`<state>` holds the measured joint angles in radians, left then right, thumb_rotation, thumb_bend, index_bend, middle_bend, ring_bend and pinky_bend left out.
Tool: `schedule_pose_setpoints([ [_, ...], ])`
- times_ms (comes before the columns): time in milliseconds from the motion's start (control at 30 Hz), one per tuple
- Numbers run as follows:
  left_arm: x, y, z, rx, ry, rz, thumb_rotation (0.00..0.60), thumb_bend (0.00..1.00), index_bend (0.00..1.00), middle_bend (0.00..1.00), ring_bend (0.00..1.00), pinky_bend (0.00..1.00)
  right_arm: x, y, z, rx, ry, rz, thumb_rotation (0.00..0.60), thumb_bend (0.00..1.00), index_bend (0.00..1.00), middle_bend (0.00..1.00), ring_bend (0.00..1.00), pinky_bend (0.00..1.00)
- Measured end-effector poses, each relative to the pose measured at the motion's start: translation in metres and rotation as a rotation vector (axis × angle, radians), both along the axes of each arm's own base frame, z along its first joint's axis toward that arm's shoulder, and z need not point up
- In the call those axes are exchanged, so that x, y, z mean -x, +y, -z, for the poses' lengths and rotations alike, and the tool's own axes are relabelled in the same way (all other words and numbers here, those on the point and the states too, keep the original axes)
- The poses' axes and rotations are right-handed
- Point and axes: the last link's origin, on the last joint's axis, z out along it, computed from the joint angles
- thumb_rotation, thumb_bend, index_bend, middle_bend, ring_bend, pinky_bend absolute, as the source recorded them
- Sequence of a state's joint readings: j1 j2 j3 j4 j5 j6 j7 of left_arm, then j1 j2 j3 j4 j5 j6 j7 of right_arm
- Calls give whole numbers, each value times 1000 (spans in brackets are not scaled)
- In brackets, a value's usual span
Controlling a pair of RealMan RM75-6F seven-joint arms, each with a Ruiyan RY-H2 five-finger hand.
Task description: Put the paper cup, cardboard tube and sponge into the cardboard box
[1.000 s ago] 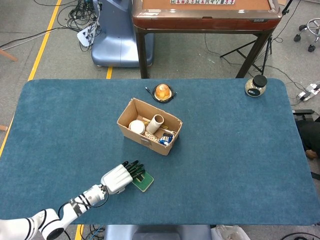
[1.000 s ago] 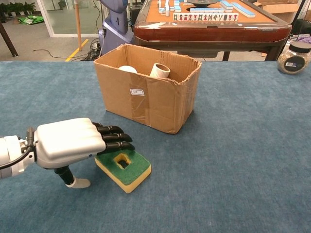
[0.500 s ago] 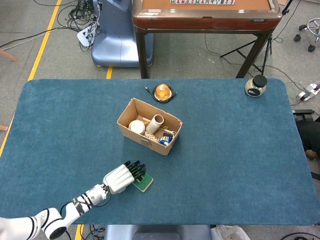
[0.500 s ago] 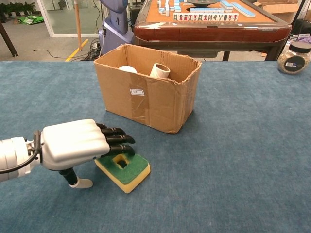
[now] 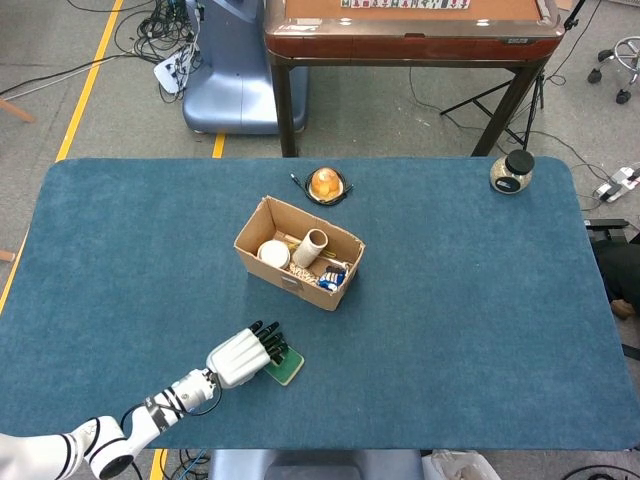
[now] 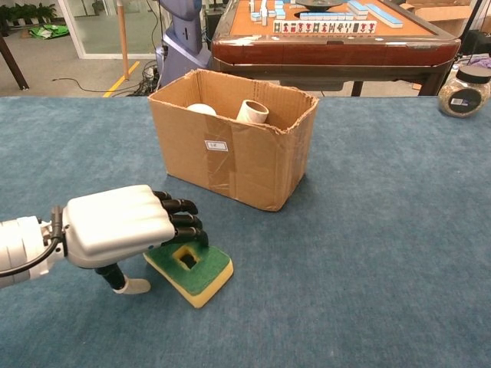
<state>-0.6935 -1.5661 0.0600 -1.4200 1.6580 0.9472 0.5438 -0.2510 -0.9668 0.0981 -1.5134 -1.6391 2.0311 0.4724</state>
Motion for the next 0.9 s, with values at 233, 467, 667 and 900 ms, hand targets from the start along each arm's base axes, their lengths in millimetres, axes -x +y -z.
schedule_pose_setpoints([
  [233, 0, -1, 1, 7, -30, 5, 600, 206, 428, 348, 176, 271, 0, -1, 0, -3, 0, 1, 600, 384, 343, 423, 340, 370],
  [467, -1, -3, 0, 17, -74, -13, 600, 221, 495, 428, 200, 271, 0, -1, 0, -3, -2, 2, 600, 383, 343, 423, 340, 371],
  [667, -1, -5, -5, 22, -107, -45, 600, 222, 530, 468, 212, 271, 0, -2, 0, -4, -2, 3, 600, 384, 343, 423, 340, 371],
  [900, 2, -9, -14, 8, -126, -72, 600, 222, 533, 472, 214, 271, 0, -4, 0, -5, -2, 8, 600, 383, 343, 423, 340, 371],
])
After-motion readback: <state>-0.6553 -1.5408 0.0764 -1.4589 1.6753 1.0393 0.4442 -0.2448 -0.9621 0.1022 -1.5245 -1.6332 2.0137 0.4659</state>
